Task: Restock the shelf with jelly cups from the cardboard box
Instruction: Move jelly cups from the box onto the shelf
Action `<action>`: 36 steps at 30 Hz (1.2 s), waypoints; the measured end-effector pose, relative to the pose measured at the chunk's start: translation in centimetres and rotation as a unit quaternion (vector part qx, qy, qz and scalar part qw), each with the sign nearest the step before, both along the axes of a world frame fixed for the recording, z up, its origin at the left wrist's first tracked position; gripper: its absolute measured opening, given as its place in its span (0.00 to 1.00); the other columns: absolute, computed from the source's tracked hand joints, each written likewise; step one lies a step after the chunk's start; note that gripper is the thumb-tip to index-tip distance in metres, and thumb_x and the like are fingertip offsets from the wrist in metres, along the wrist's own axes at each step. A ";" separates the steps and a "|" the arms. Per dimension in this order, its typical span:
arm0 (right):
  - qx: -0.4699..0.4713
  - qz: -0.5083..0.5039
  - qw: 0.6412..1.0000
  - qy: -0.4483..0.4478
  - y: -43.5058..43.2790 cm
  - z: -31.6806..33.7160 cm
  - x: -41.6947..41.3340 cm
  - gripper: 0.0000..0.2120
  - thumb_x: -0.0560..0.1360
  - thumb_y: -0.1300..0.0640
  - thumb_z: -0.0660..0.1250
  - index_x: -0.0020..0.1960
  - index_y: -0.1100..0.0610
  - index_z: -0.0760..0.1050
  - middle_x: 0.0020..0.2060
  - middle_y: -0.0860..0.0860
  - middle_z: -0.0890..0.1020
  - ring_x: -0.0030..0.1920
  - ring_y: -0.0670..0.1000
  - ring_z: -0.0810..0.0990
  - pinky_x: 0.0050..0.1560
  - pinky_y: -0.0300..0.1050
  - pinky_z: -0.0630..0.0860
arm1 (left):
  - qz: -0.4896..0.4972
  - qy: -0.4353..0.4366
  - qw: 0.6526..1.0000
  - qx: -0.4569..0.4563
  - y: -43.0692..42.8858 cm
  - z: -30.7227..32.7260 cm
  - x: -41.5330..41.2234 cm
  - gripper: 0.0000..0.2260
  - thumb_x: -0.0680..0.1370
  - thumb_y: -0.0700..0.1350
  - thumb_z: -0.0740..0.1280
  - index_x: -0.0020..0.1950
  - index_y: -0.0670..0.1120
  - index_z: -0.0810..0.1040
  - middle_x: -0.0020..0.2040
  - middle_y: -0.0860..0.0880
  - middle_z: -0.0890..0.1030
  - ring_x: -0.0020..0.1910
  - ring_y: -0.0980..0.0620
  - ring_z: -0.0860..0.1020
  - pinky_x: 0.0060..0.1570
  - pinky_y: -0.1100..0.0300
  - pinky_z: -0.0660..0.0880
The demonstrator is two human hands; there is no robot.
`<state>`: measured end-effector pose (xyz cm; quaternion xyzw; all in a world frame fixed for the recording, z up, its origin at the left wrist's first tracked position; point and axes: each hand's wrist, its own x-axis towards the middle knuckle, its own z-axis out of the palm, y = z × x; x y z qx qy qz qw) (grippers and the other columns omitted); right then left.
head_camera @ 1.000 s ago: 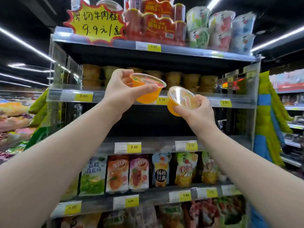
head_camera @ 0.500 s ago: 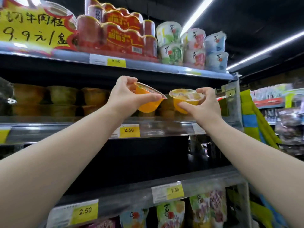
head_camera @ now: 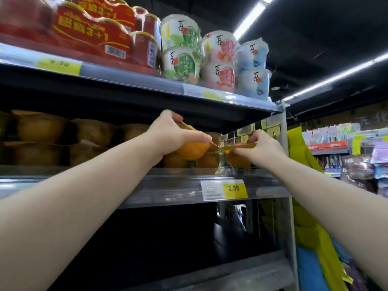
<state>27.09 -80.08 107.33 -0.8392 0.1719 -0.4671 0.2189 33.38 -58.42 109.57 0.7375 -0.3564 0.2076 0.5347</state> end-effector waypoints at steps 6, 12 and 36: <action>0.003 0.004 0.997 0.074 -2.7 1.1 3.0 0.36 0.67 0.40 0.74 0.67 0.58 0.66 0.55 0.55 0.77 0.48 0.54 0.74 0.43 0.45 0.73 | 0.029 0.014 0.999 0.002 -3.1 0.5 1.3 0.41 0.59 0.57 0.81 0.66 0.48 0.67 0.60 0.48 0.72 0.57 0.48 0.72 0.53 0.55 0.73; 0.013 0.013 0.990 0.137 -3.7 1.4 4.1 0.42 0.69 0.40 0.73 0.72 0.61 0.60 0.62 0.59 0.75 0.54 0.57 0.76 0.50 0.49 0.77 | 0.020 0.036 0.999 0.000 -4.5 0.7 1.8 0.44 0.58 0.57 0.81 0.69 0.46 0.68 0.58 0.47 0.73 0.57 0.47 0.73 0.53 0.54 0.74; -0.234 0.003 0.968 0.094 -4.5 1.5 1.4 0.12 0.77 0.60 0.65 0.59 0.52 0.78 0.58 0.52 0.79 0.56 0.53 0.78 0.53 0.45 0.77 | -0.078 0.079 0.994 -0.001 -5.1 0.7 2.0 0.42 0.48 0.61 0.79 0.58 0.46 0.79 0.52 0.47 0.83 0.52 0.46 0.81 0.53 0.53 0.78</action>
